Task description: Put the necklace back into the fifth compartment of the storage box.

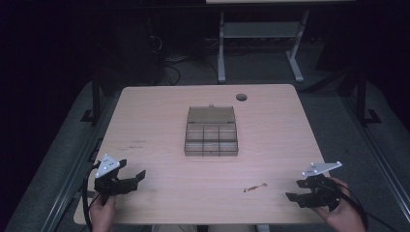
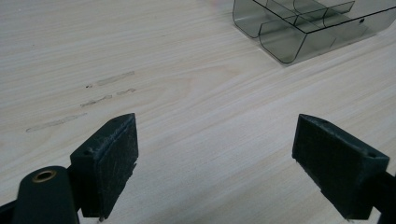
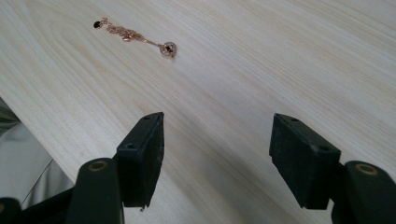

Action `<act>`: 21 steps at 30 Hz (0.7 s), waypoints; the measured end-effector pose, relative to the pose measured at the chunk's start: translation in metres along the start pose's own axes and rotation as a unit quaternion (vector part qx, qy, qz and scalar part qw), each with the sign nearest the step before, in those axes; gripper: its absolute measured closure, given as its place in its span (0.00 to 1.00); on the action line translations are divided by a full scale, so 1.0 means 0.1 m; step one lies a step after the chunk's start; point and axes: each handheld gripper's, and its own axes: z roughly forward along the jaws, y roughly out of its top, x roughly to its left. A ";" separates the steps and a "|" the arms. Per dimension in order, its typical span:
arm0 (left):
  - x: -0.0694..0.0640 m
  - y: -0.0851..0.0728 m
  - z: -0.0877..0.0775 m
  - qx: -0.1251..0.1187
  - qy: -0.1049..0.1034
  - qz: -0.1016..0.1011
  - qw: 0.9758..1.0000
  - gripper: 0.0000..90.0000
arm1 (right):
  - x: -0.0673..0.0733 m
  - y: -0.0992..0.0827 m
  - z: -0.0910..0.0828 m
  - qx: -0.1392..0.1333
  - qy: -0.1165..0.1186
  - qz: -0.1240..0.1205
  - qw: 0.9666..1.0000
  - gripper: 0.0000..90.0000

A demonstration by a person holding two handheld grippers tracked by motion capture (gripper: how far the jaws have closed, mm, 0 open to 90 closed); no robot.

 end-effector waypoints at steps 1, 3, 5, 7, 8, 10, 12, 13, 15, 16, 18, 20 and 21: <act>0.00 0.00 0.00 0.002 0.000 0.001 1.000 0.16 | 0.01 0.01 0.01 0.001 0.000 -0.003 1.000 0.39; 0.00 0.00 0.00 0.002 -0.002 0.002 1.000 0.16 | 0.03 0.02 0.02 0.003 -0.001 -0.006 1.000 0.39; 0.00 0.00 0.00 0.000 -0.004 0.002 1.000 0.16 | 0.05 0.03 0.02 0.005 -0.004 -0.013 1.000 0.38; 0.00 0.00 0.00 0.002 -0.004 0.003 1.000 0.16 | 0.06 0.04 0.03 0.005 -0.006 -0.015 1.000 0.38; 0.00 0.00 0.00 0.003 -0.006 0.005 1.000 0.16 | 0.06 0.04 0.03 0.006 -0.006 -0.014 1.000 0.38; -0.01 0.00 0.00 0.001 -0.008 0.004 1.000 0.16 | 0.06 0.05 0.03 0.004 -0.005 -0.013 1.000 0.38; -0.01 0.00 0.00 0.002 -0.009 0.005 1.000 0.16 | 0.07 0.05 0.03 0.004 -0.003 -0.015 1.000 0.38; -0.01 0.00 0.01 0.002 -0.010 0.006 1.000 0.16 | 0.07 0.05 0.03 0.006 -0.004 -0.017 1.000 0.38; -0.01 0.00 0.01 0.001 -0.010 0.008 1.000 0.16 | 0.09 0.06 0.02 0.008 -0.007 -0.018 1.000 0.38; -0.01 0.00 0.00 0.000 -0.009 0.007 1.000 0.16 | 0.09 0.07 0.02 0.008 -0.007 -0.018 1.000 0.38; 0.00 0.00 0.00 0.002 -0.008 0.007 1.000 0.16 | 0.10 0.08 0.03 0.005 -0.006 -0.020 1.000 0.38; 0.00 0.00 0.00 0.000 -0.006 0.003 1.000 0.16 | 0.11 0.09 0.03 0.008 -0.005 -0.022 1.000 0.38; 0.01 -0.01 -0.01 -0.001 -0.006 0.004 1.000 0.16 | 0.12 0.09 0.03 0.009 -0.005 -0.024 1.000 0.38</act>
